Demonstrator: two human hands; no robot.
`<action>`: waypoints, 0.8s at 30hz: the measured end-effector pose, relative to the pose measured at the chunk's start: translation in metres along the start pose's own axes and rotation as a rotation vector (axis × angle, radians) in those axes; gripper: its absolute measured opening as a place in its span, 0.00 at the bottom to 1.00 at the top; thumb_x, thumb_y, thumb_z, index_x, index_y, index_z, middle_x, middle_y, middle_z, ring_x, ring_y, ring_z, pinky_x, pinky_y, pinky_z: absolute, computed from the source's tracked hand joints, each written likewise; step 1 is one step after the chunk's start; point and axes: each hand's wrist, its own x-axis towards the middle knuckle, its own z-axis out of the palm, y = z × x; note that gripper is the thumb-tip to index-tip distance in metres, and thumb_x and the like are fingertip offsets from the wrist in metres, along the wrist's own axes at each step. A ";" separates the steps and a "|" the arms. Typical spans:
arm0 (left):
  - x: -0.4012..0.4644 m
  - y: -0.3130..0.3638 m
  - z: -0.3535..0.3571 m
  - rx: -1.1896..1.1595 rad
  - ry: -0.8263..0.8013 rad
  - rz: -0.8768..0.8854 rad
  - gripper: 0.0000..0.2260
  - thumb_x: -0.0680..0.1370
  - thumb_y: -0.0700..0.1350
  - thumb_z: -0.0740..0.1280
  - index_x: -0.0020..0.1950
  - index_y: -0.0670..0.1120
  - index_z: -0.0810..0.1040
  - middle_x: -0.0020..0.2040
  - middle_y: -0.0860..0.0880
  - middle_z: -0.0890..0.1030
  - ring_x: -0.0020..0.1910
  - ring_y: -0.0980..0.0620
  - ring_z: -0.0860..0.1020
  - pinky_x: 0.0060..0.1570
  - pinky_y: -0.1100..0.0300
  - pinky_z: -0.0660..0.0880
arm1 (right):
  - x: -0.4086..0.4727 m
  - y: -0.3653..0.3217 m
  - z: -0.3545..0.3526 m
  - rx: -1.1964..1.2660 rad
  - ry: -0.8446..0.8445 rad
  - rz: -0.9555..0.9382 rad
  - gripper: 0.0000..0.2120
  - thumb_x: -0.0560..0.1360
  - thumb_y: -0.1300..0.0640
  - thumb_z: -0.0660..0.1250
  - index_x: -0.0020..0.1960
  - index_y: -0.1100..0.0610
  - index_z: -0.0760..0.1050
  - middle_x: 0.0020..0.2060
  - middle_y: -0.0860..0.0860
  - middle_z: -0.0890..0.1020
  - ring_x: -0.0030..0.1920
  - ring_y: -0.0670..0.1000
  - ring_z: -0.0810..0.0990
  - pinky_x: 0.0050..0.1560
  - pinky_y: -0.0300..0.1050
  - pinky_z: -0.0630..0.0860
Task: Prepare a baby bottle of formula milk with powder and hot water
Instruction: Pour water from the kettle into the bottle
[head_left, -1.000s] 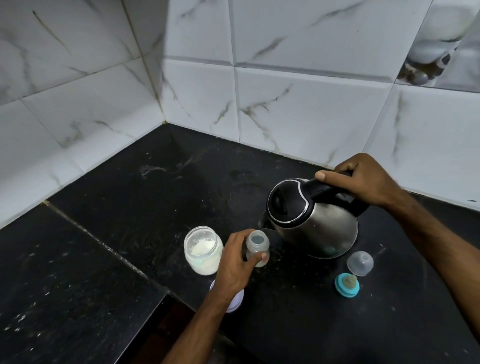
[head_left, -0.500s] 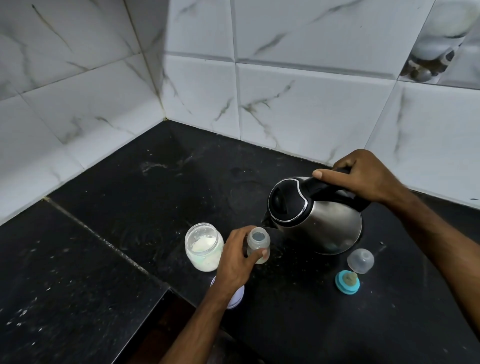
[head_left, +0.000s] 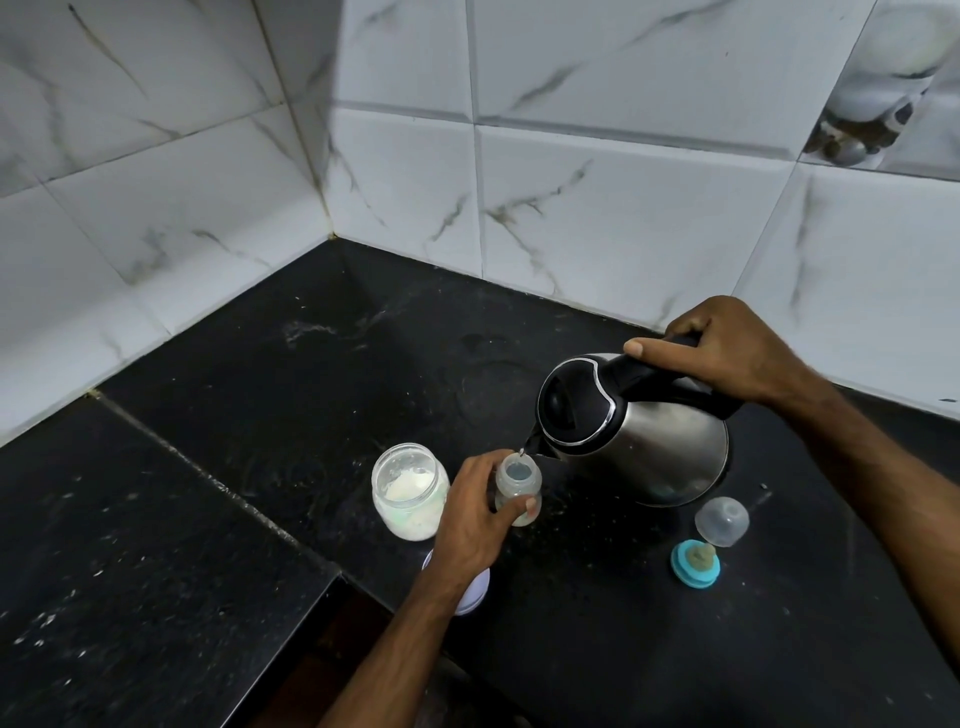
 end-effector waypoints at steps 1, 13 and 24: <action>0.000 0.000 0.000 0.000 -0.002 0.003 0.20 0.69 0.52 0.76 0.58 0.64 0.75 0.56 0.64 0.76 0.58 0.55 0.79 0.56 0.49 0.78 | 0.000 0.000 0.000 0.002 0.001 0.001 0.31 0.65 0.32 0.68 0.21 0.55 0.61 0.21 0.49 0.57 0.25 0.49 0.56 0.31 0.45 0.56; -0.001 -0.001 0.000 0.020 -0.003 -0.004 0.20 0.69 0.54 0.75 0.59 0.63 0.75 0.57 0.60 0.77 0.57 0.56 0.79 0.56 0.49 0.78 | -0.001 0.006 -0.001 0.014 0.024 -0.013 0.35 0.64 0.29 0.67 0.23 0.58 0.62 0.20 0.51 0.59 0.25 0.50 0.58 0.31 0.46 0.59; 0.002 -0.006 0.002 -0.015 -0.025 -0.085 0.23 0.67 0.55 0.75 0.60 0.57 0.74 0.57 0.54 0.80 0.58 0.53 0.79 0.57 0.47 0.78 | -0.002 0.006 -0.003 0.011 0.042 -0.015 0.35 0.64 0.29 0.66 0.23 0.58 0.60 0.20 0.51 0.58 0.25 0.49 0.58 0.31 0.46 0.59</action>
